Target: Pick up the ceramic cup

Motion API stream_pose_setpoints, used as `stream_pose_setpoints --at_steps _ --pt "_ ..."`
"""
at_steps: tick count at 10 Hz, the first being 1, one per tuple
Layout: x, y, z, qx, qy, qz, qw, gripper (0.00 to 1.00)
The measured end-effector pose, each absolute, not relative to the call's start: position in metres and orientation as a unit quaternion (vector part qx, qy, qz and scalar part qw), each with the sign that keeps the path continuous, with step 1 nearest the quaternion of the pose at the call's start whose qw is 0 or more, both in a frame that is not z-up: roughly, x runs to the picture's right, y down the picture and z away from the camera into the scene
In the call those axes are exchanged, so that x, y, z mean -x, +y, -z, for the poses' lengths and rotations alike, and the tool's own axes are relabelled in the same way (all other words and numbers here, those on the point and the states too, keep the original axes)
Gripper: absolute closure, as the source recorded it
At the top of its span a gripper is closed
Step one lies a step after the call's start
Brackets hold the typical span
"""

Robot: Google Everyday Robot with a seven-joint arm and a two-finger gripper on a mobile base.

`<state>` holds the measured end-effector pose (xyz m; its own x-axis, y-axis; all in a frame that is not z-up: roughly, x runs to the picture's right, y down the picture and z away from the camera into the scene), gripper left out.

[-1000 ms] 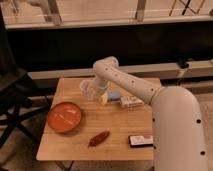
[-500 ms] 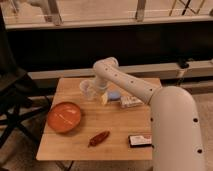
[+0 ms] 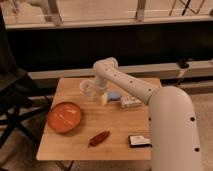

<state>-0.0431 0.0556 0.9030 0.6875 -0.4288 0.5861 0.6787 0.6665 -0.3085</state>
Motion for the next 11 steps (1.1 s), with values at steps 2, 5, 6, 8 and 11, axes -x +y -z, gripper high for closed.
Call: stream_pose_setpoints --at_steps 2,5,6,8,11 --pt "0.0435 0.0560 -0.9042 0.262 -0.242 0.316 0.879 0.25" --pt "0.0436 0.0568 -0.9062 0.264 -0.246 0.319 0.876 0.26" --pt "0.0442 0.0566 -0.9067 0.264 -0.247 0.320 0.876 0.23" --pt "0.0446 0.0568 -0.9070 0.264 -0.249 0.322 0.875 0.34" --pt "0.0458 0.0559 -0.9060 0.262 -0.252 0.327 0.872 0.66"
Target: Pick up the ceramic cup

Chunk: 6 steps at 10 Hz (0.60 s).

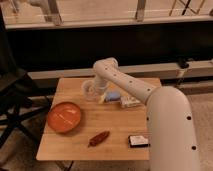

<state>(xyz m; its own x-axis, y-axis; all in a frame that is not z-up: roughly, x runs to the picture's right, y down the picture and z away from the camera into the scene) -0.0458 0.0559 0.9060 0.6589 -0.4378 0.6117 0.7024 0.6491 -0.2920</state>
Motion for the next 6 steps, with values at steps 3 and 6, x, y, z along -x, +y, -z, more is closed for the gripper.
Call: stream_pose_setpoints --at_steps 3,6 --pt "0.046 0.056 -0.906 0.261 -0.255 0.330 0.871 0.96" --pt "0.044 0.040 -0.887 0.253 -0.256 0.337 0.870 1.00"
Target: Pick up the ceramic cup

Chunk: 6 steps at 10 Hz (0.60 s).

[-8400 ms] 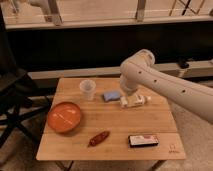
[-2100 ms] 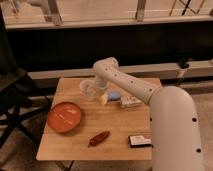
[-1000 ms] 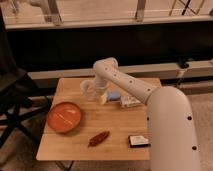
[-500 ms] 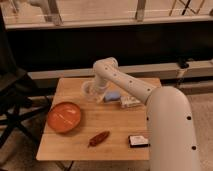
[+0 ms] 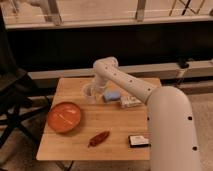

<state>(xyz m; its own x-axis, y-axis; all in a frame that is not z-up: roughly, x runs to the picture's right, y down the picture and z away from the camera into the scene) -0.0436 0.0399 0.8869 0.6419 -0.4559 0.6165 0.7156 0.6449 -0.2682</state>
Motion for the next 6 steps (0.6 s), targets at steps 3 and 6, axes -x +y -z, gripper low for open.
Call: stream_pose_setpoints --at_steps 3,6 --pt "0.044 0.022 -0.864 0.246 -0.261 0.349 0.866 1.00" --pt "0.044 0.020 -0.857 0.244 -0.267 0.360 0.860 1.00"
